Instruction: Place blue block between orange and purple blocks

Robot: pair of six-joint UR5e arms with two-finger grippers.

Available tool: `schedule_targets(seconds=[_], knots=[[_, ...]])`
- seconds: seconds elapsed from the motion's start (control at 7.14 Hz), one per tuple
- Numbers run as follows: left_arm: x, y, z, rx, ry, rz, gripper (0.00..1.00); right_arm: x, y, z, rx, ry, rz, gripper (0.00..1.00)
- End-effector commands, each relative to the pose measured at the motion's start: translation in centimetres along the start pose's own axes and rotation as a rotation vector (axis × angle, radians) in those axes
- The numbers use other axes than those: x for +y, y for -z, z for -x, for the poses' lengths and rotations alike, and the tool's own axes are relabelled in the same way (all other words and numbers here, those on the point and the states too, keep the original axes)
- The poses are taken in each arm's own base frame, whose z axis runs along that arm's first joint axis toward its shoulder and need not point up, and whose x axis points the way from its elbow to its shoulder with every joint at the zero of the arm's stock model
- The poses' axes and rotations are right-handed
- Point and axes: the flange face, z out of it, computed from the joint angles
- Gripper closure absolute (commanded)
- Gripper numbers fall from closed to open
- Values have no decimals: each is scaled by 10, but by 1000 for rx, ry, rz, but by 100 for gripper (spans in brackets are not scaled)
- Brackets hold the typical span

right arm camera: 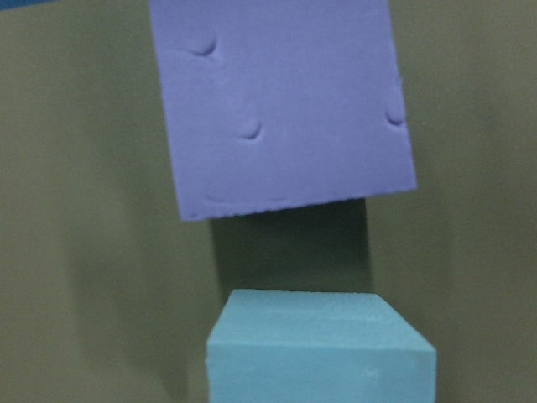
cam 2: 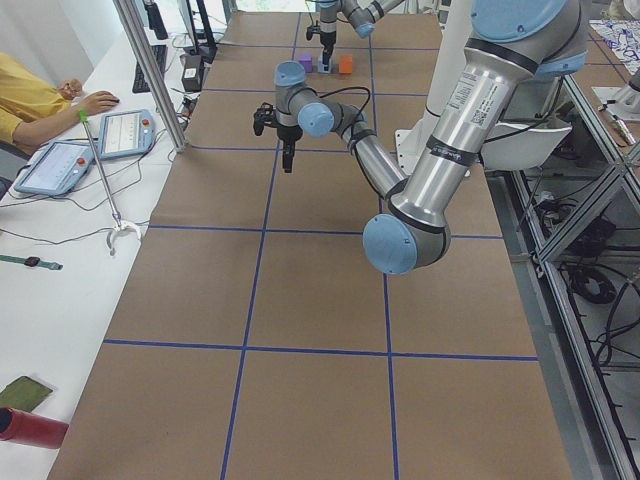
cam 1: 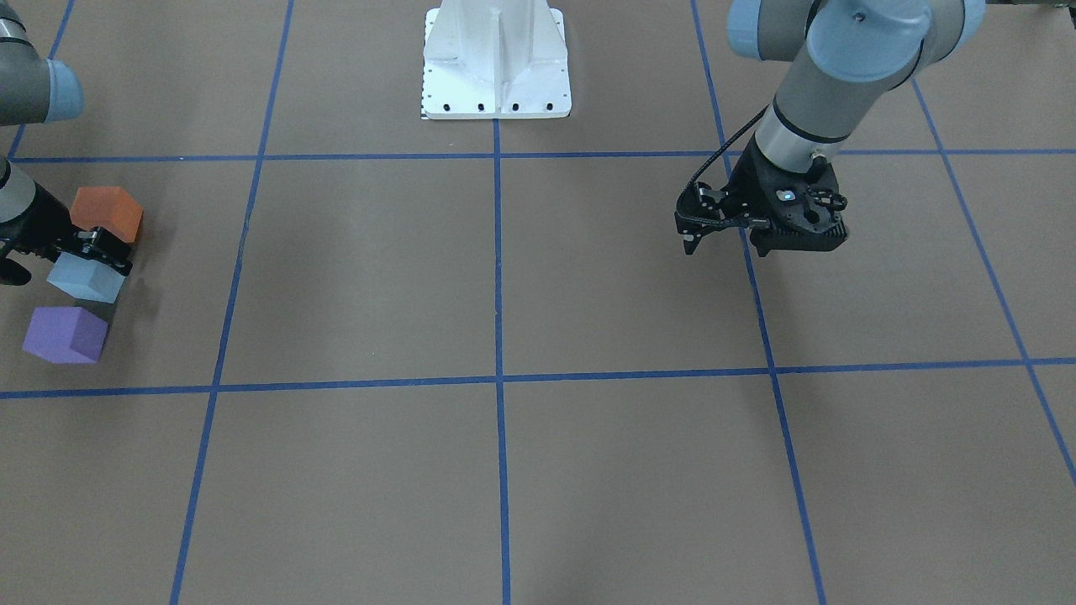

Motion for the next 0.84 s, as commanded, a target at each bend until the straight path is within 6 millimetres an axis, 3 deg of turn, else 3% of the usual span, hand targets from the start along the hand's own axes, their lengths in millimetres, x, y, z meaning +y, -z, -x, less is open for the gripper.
schedule_targets(seconds=[0.0,0.14,0.28,0.42,0.56,0.7], knots=[[0,0,0,-1,2,-1,0,6,29,-7,-26,-8,-29,0],[0,1,-1,0,6,-2,0,2,61,-13,-74,-33,-49,0],[-1,1,0,1,7,-2,0,-2,78,-33,-102,-19,-45,0],[4,13,7,8,-3,-10,0,-7,95,-66,-106,53,-73,0],[28,17,38,0,-8,-3,0,-17,114,-91,-113,75,-107,0],[35,35,80,-26,-86,-22,0,-26,125,-116,-97,92,-139,0]])
